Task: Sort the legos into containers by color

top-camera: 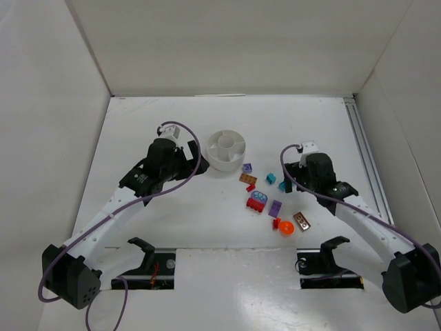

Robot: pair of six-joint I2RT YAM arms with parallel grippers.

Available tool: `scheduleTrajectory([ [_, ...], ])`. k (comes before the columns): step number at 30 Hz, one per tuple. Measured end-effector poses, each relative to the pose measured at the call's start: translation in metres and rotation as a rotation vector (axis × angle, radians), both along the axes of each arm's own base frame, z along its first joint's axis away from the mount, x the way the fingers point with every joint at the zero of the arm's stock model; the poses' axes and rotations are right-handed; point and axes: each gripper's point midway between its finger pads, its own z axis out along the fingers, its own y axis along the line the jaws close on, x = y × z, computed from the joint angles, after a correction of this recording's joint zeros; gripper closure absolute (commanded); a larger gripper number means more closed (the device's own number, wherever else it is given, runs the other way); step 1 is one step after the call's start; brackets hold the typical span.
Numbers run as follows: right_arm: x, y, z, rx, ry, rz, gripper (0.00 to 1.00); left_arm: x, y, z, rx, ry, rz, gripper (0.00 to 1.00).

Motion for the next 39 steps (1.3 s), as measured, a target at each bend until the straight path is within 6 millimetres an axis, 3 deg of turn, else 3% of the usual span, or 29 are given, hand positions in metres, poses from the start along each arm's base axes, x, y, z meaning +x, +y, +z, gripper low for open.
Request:
scheduleTrajectory([
  [14,0.009,0.017,-0.066,0.101,0.186,-0.306,0.1,0.001,-0.001,-0.002,-0.001,-0.002,0.01,0.0],
  [25,0.026,0.015,-0.086,0.075,0.2,-0.432,0.13,0.001,-0.001,-0.006,0.007,0.006,0.011,0.0],
  [30,0.041,0.016,-0.086,0.062,0.181,-0.459,0.24,0.002,0.0,-0.009,0.017,0.013,0.018,0.0],
  [36,0.043,0.021,-0.085,0.06,0.172,-0.452,0.4,0.003,0.001,-0.009,0.022,0.012,0.025,0.0],
  [39,0.042,0.023,-0.08,0.063,0.161,-0.44,0.56,0.003,0.001,-0.009,0.022,0.012,0.026,0.0],
])
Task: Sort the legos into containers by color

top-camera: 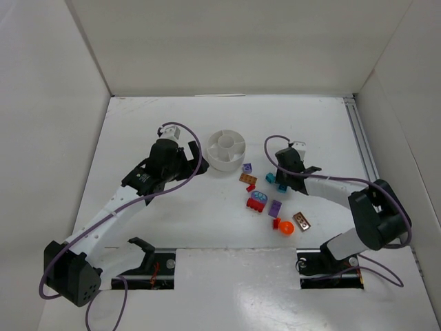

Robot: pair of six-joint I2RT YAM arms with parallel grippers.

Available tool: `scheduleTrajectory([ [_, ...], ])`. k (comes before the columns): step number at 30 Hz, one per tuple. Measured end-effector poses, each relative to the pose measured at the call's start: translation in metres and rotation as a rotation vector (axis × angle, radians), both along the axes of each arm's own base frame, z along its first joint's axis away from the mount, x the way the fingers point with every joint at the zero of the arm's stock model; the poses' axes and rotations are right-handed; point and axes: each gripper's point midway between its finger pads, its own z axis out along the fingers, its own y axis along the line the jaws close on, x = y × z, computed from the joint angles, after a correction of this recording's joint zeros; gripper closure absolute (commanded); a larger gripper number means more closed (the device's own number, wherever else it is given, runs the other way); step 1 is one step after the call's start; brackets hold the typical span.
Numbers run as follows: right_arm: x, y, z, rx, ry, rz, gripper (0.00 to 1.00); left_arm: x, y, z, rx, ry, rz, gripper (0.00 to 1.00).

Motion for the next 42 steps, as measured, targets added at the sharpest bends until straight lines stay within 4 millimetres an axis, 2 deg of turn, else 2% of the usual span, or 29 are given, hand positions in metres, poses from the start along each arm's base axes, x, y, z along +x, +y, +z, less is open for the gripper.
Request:
scheduleTrajectory([
  [1,-0.001,0.001,0.003,0.001,-0.008,0.005,0.64,0.0,0.0,0.0,0.0,0.0,0.0,0.0],
  [4,-0.004,0.003,0.013,0.001,-0.034,0.016,0.67,0.0,0.0,0.0,0.001,-0.001,0.002,0.0],
  [9,-0.008,0.001,0.029,-0.042,-0.066,0.051,0.87,0.0,0.0,0.0,0.001,0.0,0.003,0.0],
  [14,-0.008,0.003,0.051,-0.076,-0.121,0.114,0.9,0.0,0.001,0.001,-0.004,-0.002,0.005,0.0],
  [17,0.001,0.008,0.07,-0.119,-0.188,0.205,0.9,-0.001,0.001,0.003,-0.008,-0.006,0.007,0.0],
  [19,0.017,0.023,0.092,-0.155,-0.272,0.321,0.89,-0.001,0.001,0.005,-0.012,-0.012,0.007,0.0],
  [21,0.034,0.047,0.117,-0.165,-0.371,0.447,0.89,-0.001,0.001,0.007,-0.015,-0.018,0.007,0.0],
  [25,0.075,0.106,0.175,-0.167,-0.635,0.677,0.89,-0.001,0.001,0.008,-0.017,-0.022,0.008,0.0],
  [28,0.093,0.146,0.205,-0.159,-0.823,0.813,0.87,-0.002,0.002,0.005,-0.012,-0.017,0.011,0.0],
  [32,0.105,0.182,0.205,-0.119,-0.953,0.931,0.86,-0.002,0.003,0.003,-0.011,-0.012,0.016,0.0],
  [35,0.108,0.202,0.194,-0.073,-1.007,0.996,0.86,-0.002,0.003,0.003,-0.013,-0.011,0.018,0.0],
  [38,0.108,0.214,0.189,-0.022,-1.057,1.031,0.85,-0.002,0.003,0.003,-0.012,-0.012,0.02,0.0],
  [42,0.101,0.219,0.205,0.03,-1.154,1.046,0.85,-0.002,0.003,0.003,-0.012,-0.012,0.02,0.0],
])
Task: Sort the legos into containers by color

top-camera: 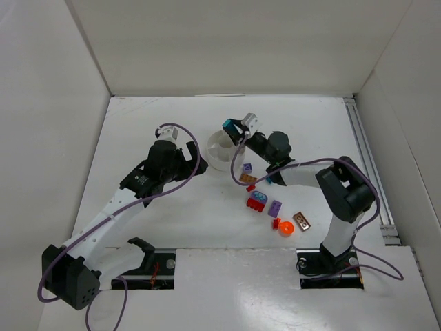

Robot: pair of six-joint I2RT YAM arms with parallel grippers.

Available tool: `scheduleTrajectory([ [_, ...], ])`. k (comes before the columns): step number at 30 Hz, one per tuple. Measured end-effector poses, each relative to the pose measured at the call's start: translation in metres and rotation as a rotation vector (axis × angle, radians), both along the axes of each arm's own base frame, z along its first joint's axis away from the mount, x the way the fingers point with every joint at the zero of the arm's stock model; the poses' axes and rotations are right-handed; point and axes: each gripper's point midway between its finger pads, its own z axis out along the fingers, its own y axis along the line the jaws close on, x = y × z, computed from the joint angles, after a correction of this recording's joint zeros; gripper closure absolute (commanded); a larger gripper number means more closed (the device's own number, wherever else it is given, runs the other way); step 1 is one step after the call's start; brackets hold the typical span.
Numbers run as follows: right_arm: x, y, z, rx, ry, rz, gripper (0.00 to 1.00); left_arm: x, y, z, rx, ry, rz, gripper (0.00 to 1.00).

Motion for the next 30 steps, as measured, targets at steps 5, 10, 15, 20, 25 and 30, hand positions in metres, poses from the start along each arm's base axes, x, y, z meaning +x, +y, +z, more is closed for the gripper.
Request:
scheduleTrajectory([
  [5,-0.008,-0.005,0.012,0.057,-0.052,0.027,0.85,0.0,0.0,-0.001,0.001,0.001,0.0,0.0],
  [10,-0.012,-0.01,0.002,0.052,-0.039,0.043,0.84,0.001,0.0,-0.003,0.005,0.008,0.0,0.0],
  [15,-0.018,-0.016,-0.019,0.025,0.002,0.047,0.81,0.001,0.0,-0.005,0.009,0.014,0.0,0.0],
  [20,-0.019,-0.017,-0.021,0.02,0.001,0.062,0.78,0.001,0.0,-0.005,0.009,0.014,0.0,0.0],
  [25,-0.019,-0.016,-0.027,0.012,0.009,0.077,0.74,0.001,0.0,-0.005,0.009,0.014,0.0,0.0],
  [30,-0.019,-0.014,-0.038,0.002,0.032,0.091,0.66,0.002,0.0,-0.005,0.012,0.012,0.005,0.0],
])
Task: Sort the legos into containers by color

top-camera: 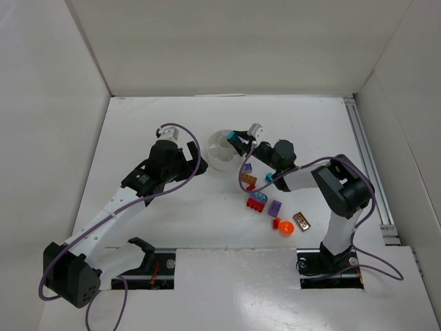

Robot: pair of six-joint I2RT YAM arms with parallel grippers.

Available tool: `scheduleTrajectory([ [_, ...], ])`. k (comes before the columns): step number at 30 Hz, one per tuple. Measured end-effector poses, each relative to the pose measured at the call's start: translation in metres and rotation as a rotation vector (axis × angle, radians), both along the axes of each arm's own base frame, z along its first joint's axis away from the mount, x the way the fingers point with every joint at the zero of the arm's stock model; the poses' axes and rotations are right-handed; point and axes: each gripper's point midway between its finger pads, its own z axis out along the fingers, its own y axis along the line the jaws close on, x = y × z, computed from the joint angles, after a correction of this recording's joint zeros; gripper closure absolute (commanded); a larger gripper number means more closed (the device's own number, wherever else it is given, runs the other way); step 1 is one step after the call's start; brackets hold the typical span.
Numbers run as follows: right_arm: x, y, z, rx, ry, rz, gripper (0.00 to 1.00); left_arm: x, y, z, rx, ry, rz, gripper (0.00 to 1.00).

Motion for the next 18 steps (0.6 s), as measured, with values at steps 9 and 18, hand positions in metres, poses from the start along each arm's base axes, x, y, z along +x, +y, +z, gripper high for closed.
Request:
scheduleTrajectory([
  [9,-0.001,0.0022,-0.008,-0.002,0.016,0.019,0.5,0.0001,0.0003,-0.0002,0.001,0.0,0.002,0.0],
  [18,0.0004,-0.001,-0.0068,0.001,0.013,0.023,0.32,-0.0007,0.0008,-0.0011,0.004,0.004,0.002,0.0],
])
